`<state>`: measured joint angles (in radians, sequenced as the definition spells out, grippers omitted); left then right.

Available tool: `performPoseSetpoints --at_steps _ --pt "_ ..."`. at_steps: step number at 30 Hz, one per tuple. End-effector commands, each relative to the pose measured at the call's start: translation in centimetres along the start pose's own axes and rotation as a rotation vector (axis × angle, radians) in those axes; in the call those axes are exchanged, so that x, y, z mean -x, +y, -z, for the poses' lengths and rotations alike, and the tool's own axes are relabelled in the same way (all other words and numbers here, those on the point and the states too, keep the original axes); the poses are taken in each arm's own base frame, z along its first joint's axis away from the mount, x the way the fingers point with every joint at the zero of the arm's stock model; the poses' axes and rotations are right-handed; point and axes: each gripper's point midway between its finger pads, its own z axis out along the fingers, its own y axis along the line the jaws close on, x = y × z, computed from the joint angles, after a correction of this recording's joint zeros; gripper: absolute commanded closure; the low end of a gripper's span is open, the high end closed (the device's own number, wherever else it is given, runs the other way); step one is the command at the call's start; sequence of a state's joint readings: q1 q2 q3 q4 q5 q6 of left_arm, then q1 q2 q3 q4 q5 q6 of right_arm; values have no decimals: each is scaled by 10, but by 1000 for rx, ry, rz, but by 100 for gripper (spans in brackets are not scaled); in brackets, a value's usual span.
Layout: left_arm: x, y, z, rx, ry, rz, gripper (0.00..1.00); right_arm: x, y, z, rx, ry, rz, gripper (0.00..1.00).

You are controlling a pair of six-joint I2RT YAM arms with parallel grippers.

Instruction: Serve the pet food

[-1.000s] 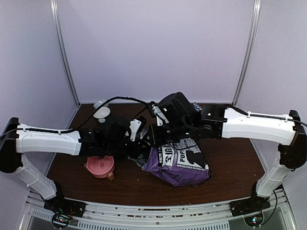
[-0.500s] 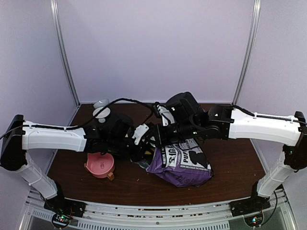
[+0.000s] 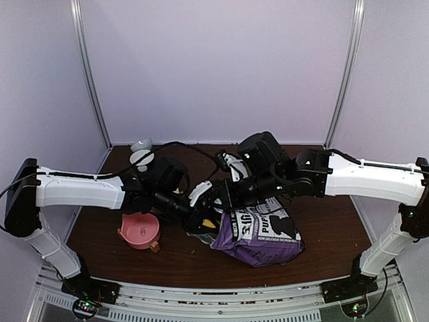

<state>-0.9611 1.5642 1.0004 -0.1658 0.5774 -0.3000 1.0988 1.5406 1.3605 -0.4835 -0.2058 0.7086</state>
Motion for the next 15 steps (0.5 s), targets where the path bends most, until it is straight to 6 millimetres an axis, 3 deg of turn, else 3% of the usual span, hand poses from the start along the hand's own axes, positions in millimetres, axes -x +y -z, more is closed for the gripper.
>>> performPoseSetpoints --at_steps 1,15 --pt "11 -69 11 -286 -11 -59 94 44 3 18 34 -171 -34 100" --pt "37 -61 56 -297 -146 278 94 39 -10 28 7 -173 -61 100"
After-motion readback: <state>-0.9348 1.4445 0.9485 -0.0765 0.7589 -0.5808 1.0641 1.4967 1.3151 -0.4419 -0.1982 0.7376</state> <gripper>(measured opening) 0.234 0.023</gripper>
